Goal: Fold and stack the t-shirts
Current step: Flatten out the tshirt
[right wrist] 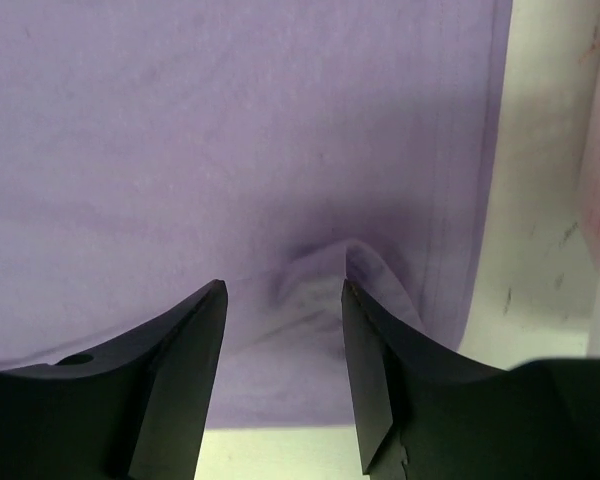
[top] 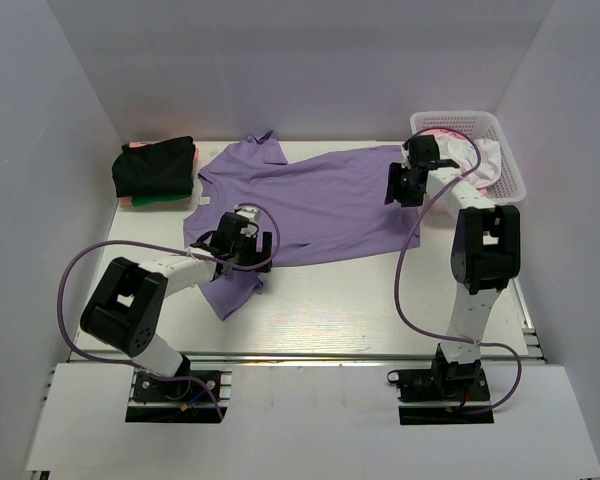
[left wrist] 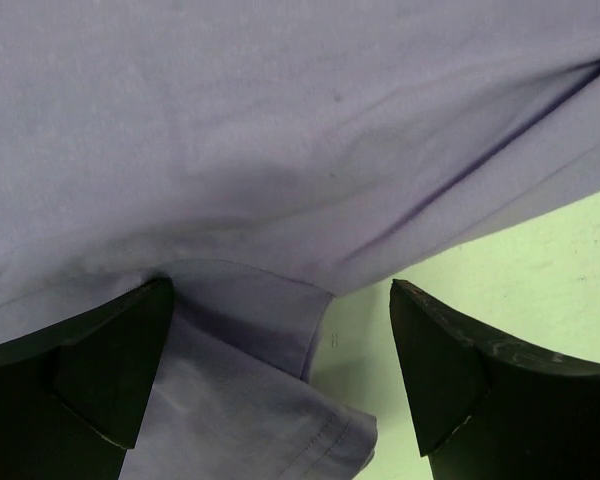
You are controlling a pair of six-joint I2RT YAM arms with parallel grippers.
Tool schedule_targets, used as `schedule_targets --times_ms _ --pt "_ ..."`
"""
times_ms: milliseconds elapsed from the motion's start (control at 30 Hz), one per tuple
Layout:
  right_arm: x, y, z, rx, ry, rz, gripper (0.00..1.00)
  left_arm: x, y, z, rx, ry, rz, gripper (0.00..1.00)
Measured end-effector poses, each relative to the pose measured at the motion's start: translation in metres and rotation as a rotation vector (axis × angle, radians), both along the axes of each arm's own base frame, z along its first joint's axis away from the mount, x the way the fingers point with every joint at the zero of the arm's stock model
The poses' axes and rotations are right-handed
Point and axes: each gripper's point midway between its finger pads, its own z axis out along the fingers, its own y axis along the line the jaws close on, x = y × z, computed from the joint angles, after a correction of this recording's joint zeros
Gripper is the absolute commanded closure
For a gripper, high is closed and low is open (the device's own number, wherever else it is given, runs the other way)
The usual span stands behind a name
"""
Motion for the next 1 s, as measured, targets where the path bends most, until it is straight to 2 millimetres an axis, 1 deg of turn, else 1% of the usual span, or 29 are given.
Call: schedule_targets --times_ms 167,200,300,367,500,533,600,633,800,900,933,967,1000 --pt "-0.020 -0.008 0.007 -0.033 -0.003 0.002 0.44 0.005 -0.003 0.000 -0.007 0.002 -0.006 0.00" --pt "-0.023 -0.009 0.008 -0.040 -0.004 0.001 0.46 0.005 -0.003 0.000 -0.008 0.002 -0.008 0.00" --pt "-0.024 -0.011 0.007 -0.050 -0.002 -0.001 0.46 0.005 -0.004 0.000 -0.013 0.001 -0.010 0.00" --pt "-0.026 -0.012 0.004 -0.051 0.007 -0.001 0.47 0.005 -0.004 0.000 -0.013 0.001 -0.011 0.00" --pt "-0.026 -0.007 0.000 -0.034 0.016 0.008 0.47 0.005 -0.004 0.000 -0.012 0.002 -0.010 0.00" --pt "-0.026 -0.005 -0.003 -0.025 0.021 0.011 0.49 0.005 -0.004 0.000 -0.012 0.002 -0.010 0.00" --pt "-0.025 -0.001 -0.012 -0.015 0.036 0.011 0.49 0.005 -0.004 0.000 -0.012 0.002 -0.010 0.00" --pt "-0.025 0.000 -0.017 -0.010 0.045 0.008 0.52 0.005 -0.004 0.000 -0.012 0.002 -0.010 0.00" --pt "-0.027 0.005 -0.044 -0.001 0.110 -0.016 0.52 0.005 -0.004 0.000 -0.010 0.004 -0.010 0.00" --pt "-0.027 0.006 -0.051 0.001 0.126 -0.033 0.52 0.005 -0.003 0.000 -0.008 0.004 -0.009 0.00" --pt "-0.026 0.005 -0.051 -0.001 0.124 -0.039 0.54 0.005 -0.003 0.000 -0.008 0.004 -0.008 0.00" --pt "-0.024 0.005 -0.051 -0.003 0.120 -0.043 0.65 0.005 -0.003 0.000 -0.008 0.004 -0.008 0.00" --pt "-0.023 0.004 -0.050 -0.007 0.117 -0.050 0.69 0.005 -0.003 0.000 -0.007 0.004 -0.009 0.00"
